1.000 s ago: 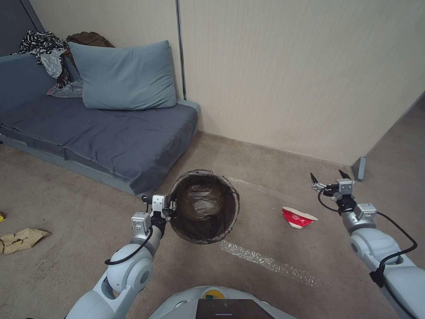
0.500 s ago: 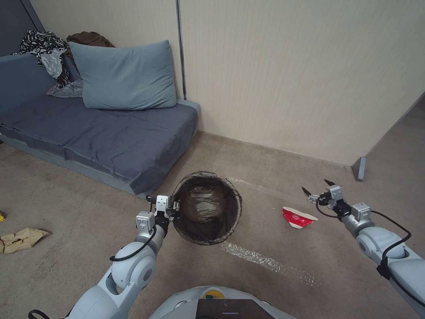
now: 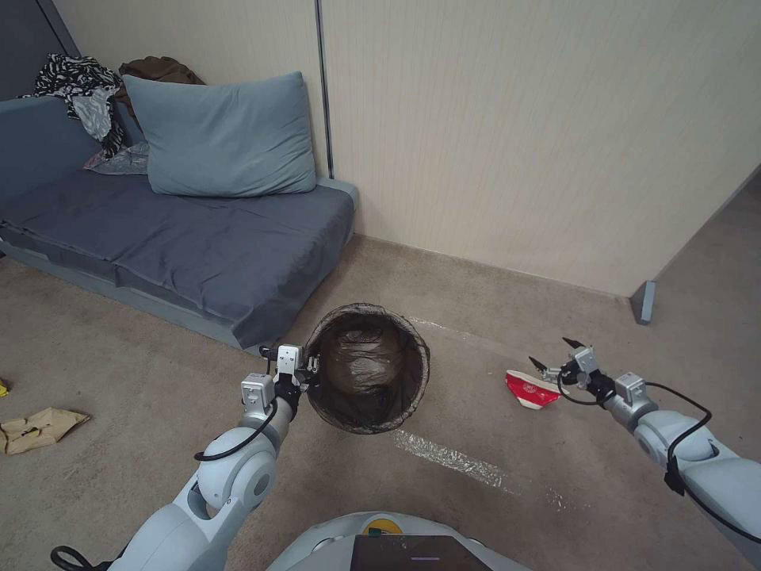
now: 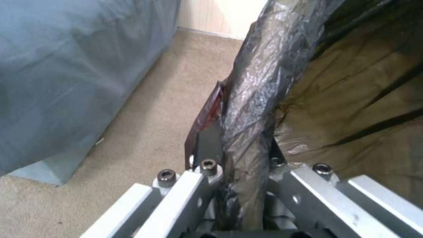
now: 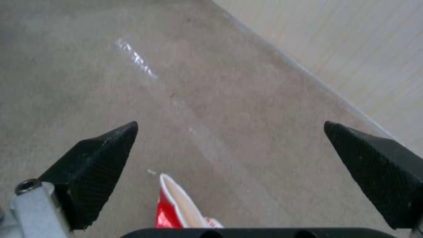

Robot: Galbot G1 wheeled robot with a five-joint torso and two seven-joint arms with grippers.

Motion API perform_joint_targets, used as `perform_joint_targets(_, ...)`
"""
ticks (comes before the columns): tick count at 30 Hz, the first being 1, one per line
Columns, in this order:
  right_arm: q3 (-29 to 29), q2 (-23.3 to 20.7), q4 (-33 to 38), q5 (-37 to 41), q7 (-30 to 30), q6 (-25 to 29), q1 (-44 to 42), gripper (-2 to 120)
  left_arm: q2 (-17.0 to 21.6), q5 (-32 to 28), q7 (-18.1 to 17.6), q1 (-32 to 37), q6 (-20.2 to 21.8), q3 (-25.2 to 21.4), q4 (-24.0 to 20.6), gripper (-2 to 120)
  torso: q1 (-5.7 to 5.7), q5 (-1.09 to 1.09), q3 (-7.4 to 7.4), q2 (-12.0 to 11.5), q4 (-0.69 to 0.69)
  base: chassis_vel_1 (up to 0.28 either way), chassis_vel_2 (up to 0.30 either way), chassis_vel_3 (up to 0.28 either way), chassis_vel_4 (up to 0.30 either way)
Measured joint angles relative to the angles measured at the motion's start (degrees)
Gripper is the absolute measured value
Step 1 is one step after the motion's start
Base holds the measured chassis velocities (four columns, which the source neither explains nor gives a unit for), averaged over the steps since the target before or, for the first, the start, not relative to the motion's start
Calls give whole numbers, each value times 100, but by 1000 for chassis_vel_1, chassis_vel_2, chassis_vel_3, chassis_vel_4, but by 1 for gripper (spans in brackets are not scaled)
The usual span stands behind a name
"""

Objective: Pick up the trash bin, then pick up the garbage from the floor and place it into the trash bin.

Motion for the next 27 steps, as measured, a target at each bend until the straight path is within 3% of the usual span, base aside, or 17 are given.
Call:
perform_joint_targets(16,-487,-44,-483,-190,-414,216,296,100,-5,-26,-4,-53,0,15,74,3,0,0,0,0,0,0,0,0,0)
perform_joint_targets(27,-919,152,-1129,-471,-576,232,673,100,-25,-20,-2,-101,-9,52,136,3,0,0,0,0,0,0,0,0,0)
